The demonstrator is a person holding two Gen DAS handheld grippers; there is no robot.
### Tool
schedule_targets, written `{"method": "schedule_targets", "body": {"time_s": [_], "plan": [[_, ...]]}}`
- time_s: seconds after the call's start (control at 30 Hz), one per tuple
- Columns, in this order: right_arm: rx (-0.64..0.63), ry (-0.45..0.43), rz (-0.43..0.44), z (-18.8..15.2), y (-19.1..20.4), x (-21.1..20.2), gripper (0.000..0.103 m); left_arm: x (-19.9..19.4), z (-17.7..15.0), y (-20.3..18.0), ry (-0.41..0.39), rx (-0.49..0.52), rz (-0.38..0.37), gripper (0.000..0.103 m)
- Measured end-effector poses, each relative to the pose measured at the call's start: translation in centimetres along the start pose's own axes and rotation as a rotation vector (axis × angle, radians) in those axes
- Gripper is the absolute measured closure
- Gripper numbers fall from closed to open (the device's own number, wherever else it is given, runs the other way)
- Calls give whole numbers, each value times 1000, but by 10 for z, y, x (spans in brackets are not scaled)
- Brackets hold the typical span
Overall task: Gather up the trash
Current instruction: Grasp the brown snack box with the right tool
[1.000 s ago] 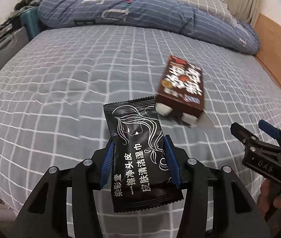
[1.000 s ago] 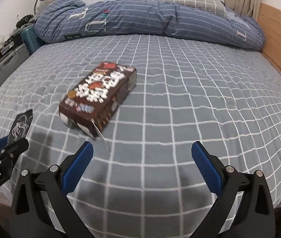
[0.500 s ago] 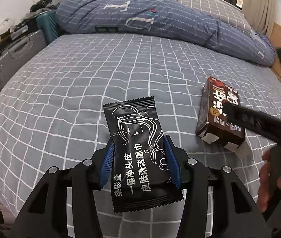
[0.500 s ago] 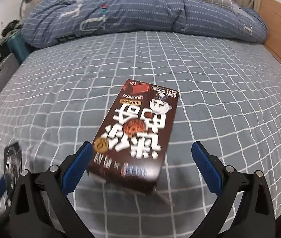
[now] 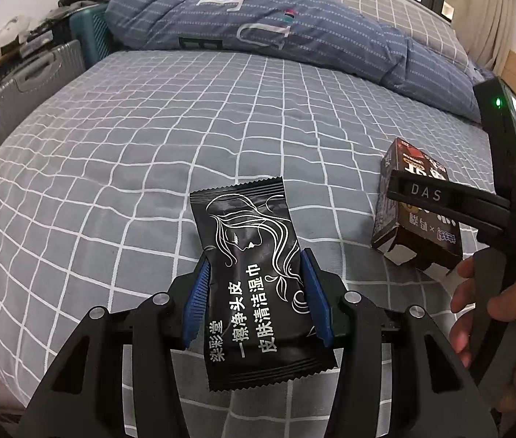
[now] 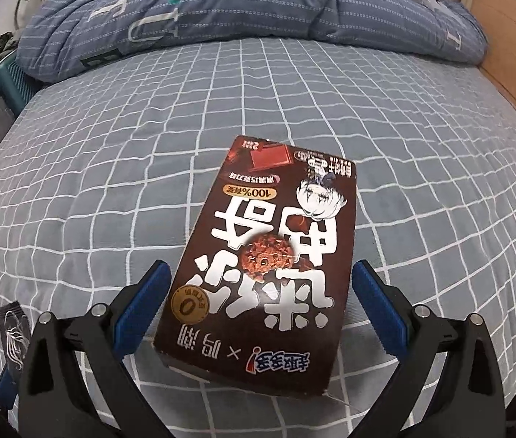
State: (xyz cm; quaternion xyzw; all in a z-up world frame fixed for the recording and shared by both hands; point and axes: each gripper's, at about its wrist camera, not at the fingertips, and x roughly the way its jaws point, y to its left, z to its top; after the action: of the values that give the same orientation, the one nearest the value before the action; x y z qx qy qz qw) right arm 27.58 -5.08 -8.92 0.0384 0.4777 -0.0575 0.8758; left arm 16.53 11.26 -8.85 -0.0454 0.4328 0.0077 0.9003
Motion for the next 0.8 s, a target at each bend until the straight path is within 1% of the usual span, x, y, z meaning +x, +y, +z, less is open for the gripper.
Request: {"method": "schedule_targets", "body": {"time_s": [0.27,0.43,0.8], "plan": [[6,4,-10,-2,3,6,8,1,0,0,3,-3,-1,55],[1,17,5,-2,2,9,8,2,0,-2,6,0,-8,55],[-31,-15,39,-12,-4,1,10,3,0,-4,10,-1,-22,55]]}}
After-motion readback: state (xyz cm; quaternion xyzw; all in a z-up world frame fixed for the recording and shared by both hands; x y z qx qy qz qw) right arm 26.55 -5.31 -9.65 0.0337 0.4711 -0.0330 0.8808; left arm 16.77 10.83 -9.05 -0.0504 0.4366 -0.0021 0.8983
